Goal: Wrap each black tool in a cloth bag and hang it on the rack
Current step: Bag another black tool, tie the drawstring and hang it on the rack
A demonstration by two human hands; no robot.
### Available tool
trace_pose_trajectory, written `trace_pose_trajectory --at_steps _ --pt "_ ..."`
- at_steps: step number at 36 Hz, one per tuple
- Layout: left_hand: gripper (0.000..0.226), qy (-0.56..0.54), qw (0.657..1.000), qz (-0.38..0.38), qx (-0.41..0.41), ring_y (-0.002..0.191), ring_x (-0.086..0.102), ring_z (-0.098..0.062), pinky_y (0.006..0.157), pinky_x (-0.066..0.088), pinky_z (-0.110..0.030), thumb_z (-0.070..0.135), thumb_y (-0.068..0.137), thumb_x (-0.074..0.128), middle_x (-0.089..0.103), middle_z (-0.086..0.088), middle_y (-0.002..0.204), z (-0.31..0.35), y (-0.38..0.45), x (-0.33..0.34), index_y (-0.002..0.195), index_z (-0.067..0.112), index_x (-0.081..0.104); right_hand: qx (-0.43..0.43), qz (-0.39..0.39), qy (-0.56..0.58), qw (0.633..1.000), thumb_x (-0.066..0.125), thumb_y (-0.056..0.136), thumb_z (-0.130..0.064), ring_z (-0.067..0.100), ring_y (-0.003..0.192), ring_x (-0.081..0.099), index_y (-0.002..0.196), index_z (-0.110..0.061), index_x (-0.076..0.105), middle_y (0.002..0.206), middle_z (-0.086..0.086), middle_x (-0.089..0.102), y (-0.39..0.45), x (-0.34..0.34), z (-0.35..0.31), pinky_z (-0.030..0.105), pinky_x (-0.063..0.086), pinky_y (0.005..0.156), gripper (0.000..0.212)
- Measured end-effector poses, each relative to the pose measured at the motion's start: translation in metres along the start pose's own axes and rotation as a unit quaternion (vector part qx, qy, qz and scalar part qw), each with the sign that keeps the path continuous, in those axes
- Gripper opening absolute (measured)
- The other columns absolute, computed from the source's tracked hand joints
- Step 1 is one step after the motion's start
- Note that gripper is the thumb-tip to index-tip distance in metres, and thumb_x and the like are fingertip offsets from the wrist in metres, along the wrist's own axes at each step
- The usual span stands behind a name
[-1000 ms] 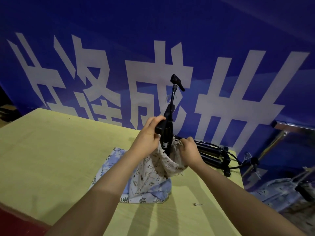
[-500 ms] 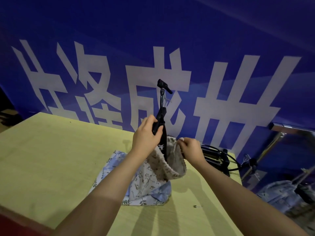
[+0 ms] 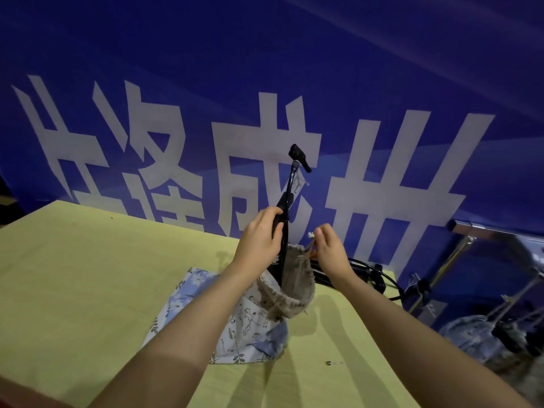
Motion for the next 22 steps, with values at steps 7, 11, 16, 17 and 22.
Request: trace_pose_trajectory --at_steps 7,11,16,17,22 --pt "0.028 0.053 0.997 -0.04 0.032 0.107 0.056 -0.025 0.083 0.045 -0.033 0.014 0.097 0.046 0.057 -0.006 0.122 0.009 0.002 0.008 0.123 0.009 0.051 0.013 -0.03 0.06 0.998 0.034 0.103 -0.023 0.014 0.059 0.044 0.087 -0.009 0.047 0.068 0.003 0.048 0.006 0.002 -0.019 0.028 0.041 0.058 0.025" --pt "0.024 0.074 0.996 -0.05 0.026 0.105 0.057 -0.026 0.08 0.047 -0.037 0.014 0.096 0.046 0.058 -0.006 0.119 0.002 0.001 0.009 0.119 0.009 0.051 0.007 -0.019 0.052 0.998 0.043 0.099 -0.019 0.012 0.057 0.043 0.086 -0.011 0.054 0.065 -0.002 0.047 0.012 -0.001 -0.029 0.027 0.037 0.059 0.019" --pt "0.024 0.097 0.994 -0.048 0.005 0.1 0.058 -0.026 0.072 0.045 -0.033 0.016 0.097 0.044 0.057 -0.005 0.119 -0.007 0.005 0.005 0.12 0.011 0.05 -0.054 -0.097 -0.104 0.988 0.059 0.085 -0.009 0.013 0.067 0.046 0.111 -0.014 0.052 0.08 -0.002 0.047 0.013 0.004 -0.044 0.025 0.039 0.063 0.028" --pt "0.024 0.106 0.993 -0.047 0.005 0.1 0.058 -0.025 0.069 0.043 -0.032 0.017 0.098 0.043 0.057 -0.005 0.119 -0.008 0.006 0.004 0.12 0.012 0.049 -0.06 -0.121 -0.189 0.973 0.063 0.083 -0.012 0.015 0.081 0.05 0.119 -0.013 0.05 0.093 0.0 0.049 0.013 0.008 -0.042 0.025 0.043 0.071 0.038" --pt "0.025 0.143 0.989 -0.038 0.006 0.096 0.059 -0.025 0.064 0.038 -0.029 0.018 0.098 0.042 0.057 -0.003 0.118 -0.011 0.007 0.003 0.122 0.012 0.048 -0.065 -0.155 -0.444 0.88 0.06 0.087 -0.004 0.025 0.095 0.039 0.115 -0.002 0.047 0.116 0.013 0.036 0.011 0.018 -0.021 0.033 0.042 0.078 0.031"
Point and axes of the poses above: each hand's wrist, its own y-axis towards the middle knuckle, its own x-axis out of the palm, z = x × y, the point moved 10 cm from there along y, towards the middle knuckle
